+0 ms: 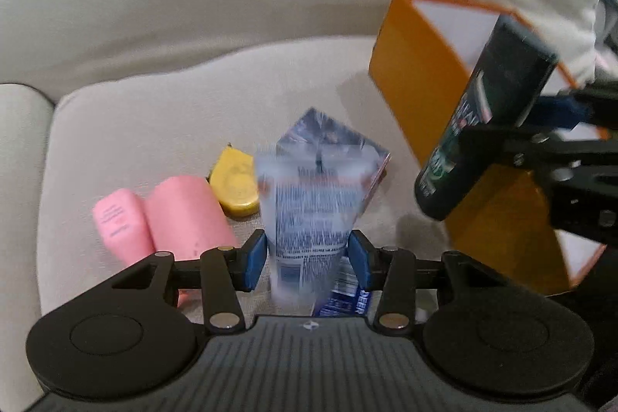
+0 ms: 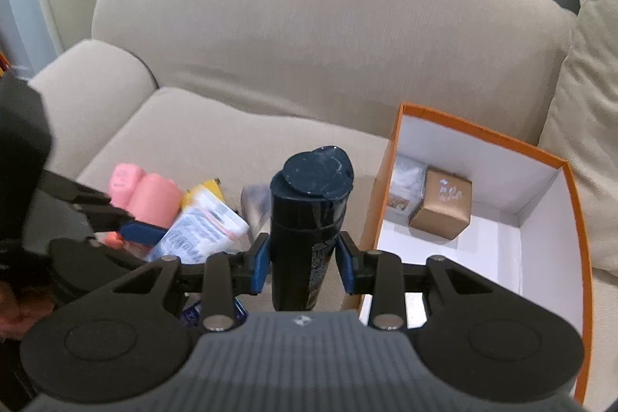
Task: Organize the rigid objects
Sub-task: 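Grasp the white Vaseline tube with left tool while right tool lifts the black can, then carry the Vaseline tube and black can into the orange box with both tools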
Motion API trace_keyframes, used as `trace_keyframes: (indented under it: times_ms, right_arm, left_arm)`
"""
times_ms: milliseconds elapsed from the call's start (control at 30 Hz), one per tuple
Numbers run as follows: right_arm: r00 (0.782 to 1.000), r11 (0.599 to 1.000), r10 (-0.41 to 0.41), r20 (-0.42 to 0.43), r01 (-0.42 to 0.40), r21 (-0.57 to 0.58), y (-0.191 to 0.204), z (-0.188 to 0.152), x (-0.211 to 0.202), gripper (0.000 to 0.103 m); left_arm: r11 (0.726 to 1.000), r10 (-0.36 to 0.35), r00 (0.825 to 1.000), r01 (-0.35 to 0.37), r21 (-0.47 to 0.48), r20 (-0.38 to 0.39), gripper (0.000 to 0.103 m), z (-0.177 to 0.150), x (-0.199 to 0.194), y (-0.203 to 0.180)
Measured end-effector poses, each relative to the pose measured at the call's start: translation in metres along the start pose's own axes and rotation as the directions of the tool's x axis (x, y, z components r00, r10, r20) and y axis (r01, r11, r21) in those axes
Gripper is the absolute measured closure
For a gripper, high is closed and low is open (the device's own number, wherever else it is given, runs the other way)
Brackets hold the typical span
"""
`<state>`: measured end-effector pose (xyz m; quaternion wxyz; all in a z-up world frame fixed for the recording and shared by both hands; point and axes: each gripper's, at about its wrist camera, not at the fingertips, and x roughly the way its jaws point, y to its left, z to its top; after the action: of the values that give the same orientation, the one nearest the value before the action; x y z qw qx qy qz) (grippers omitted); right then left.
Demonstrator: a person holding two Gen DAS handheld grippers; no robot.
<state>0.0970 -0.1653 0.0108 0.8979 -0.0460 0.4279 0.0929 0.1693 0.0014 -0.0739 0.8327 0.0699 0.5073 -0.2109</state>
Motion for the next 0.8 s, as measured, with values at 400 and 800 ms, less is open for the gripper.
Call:
trace_keyframes:
  times_ms: [400, 800]
  right_arm:
    - [0.986, 0.993, -0.072, 0.153, 0.057, 0.099, -0.031, -0.006, -0.078, 0.065]
    - [0.983, 0.964, -0.181, -0.008, 0.179, 0.199, -0.126, -0.045, -0.064, 0.065]
  left_arm:
    - [0.995, -0.06, 0.975, 0.04, 0.093, 0.214, 0.051, 0.037, -0.085, -0.067]
    - [0.937, -0.157, 0.969, 0.084, 0.34, 0.192, 0.051, 0.075, -0.051, -0.159]
